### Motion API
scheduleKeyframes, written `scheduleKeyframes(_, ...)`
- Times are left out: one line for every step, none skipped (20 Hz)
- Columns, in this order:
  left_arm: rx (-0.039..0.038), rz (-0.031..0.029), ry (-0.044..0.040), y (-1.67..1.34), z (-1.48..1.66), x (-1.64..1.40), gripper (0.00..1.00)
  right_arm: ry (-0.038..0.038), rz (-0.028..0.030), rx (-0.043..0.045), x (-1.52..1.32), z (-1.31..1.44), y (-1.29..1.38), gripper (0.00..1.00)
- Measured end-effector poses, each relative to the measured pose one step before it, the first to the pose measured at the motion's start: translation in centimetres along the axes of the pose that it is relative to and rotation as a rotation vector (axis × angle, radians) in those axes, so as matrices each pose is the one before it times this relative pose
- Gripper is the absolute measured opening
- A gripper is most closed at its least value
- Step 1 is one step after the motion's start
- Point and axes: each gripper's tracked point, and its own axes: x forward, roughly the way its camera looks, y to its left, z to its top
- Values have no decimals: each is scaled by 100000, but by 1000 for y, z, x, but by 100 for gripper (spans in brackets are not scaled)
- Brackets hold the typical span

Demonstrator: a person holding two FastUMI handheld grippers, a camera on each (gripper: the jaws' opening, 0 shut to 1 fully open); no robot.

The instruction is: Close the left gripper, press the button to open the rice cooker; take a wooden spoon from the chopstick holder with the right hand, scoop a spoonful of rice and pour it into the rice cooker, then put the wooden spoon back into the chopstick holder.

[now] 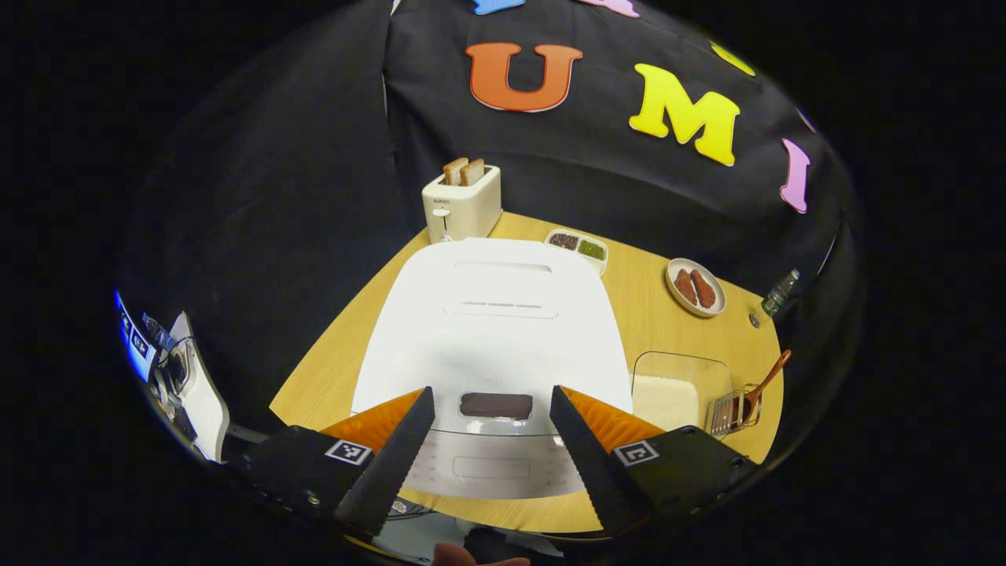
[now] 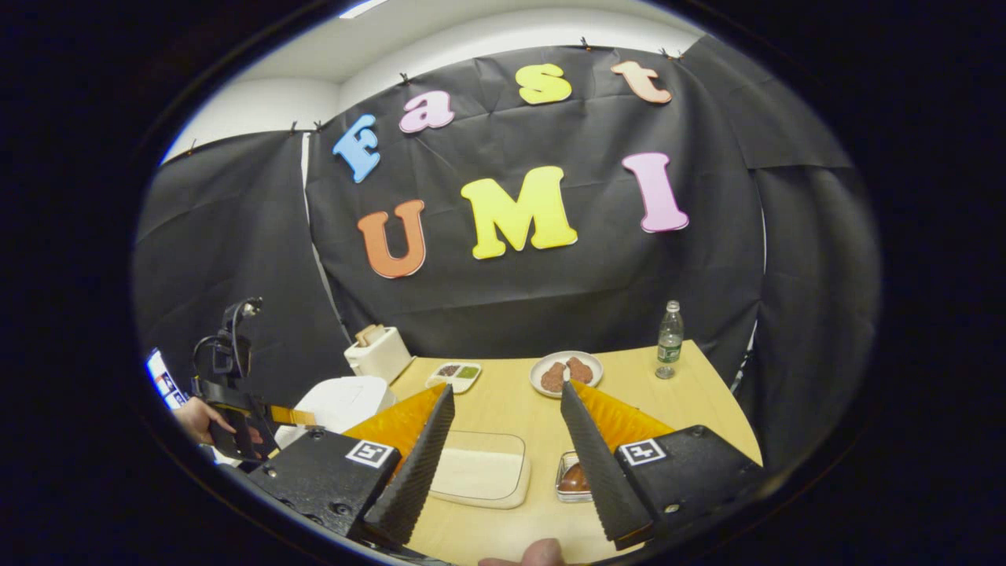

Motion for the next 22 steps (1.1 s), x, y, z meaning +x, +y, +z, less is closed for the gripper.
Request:
scheduleKeyframes(-452,-1173,-3875,-174,564,-1196,96,-1724,-2254,326,-752,349,-13,89)
scheduleKeyframes(-199,-1589,-3956,-219,728,-1457,96,-1121,-1439,-95,-653,197,328,89)
scheduleKeyframes(-99,-1719,-4216,-138,754,-1776,96,-1074,-1696,-437,-880,151,386,90)
scheduleKeyframes(66,-1846,-4064,-229,596,-1582,96,-1619,-1177,-412,-922,413,405,93)
scheduleKeyframes(242,-2065,-4242,-425,685,-1553,95,-1842,-618,-308,-1083,425,681,93)
scheduleKeyframes(209,-2685,-2857,-590,516,-1600,95,-1605,-1154,-495,-1132,339,582,93)
scheduleKeyframes(-264,-2592,-2769,-460,269,-1673,95,-2006,-993,-699,-1202,412,494,93)
scheduleKeyframes(166,-2807,-2955,-608,350,-1623,95,-2258,-1460,-1114,-1347,485,490,93)
scheduleKeyframes(693,-2060,-3382,-565,405,-937,95,-2577,-926,-1509,-1356,445,622,93)
scheduleKeyframes(1352,-1989,-3531,-472,411,-1524,95,-2297,-693,-1949,-1247,407,693,93)
scheduleKeyframes(1283,-1518,-3065,-356,174,-1411,95,-1308,-1289,-1991,-1293,21,414,93)
scheduleKeyframes(1210,-1435,-2834,-288,245,-1328,95,64,-1180,-1469,-1229,-225,453,93)
scheduleKeyframes(1425,-1239,-2414,-252,126,-1483,95,838,-759,-715,-1226,-442,555,93)
scheduleKeyframes(1452,-929,-2937,-299,269,-1297,95,357,-252,196,-1160,-253,626,93)
scheduleKeyframes(1342,-1058,-3048,-228,300,-1064,95,-844,-312,-26,-986,17,452,93)
scheduleKeyframes(1191,-1049,-2855,-306,194,-1127,95,-1568,-483,-666,-1070,174,292,93)
scheduleKeyframes(1008,-555,-2523,-120,79,-1053,94,-1685,-712,-957,-985,198,63,93)
scheduleKeyframes(857,-534,-2450,-275,-8,-827,95,-1117,-908,-1032,-1018,32,78,93)
scheduleKeyframes(591,-587,-2449,-147,238,-983,94,-494,-897,-565,-867,-212,-9,93)
scheduleKeyframes(120,-906,-1574,-339,36,-722,94,261,-323,-223,-725,-248,213,89)
scheduleKeyframes(-48,-1016,-1647,-479,-16,-671,94,809,323,243,-619,-470,300,93)
scheduleKeyframes(34,-494,-1278,-240,-17,-625,94,773,414,587,-506,-290,224,93)
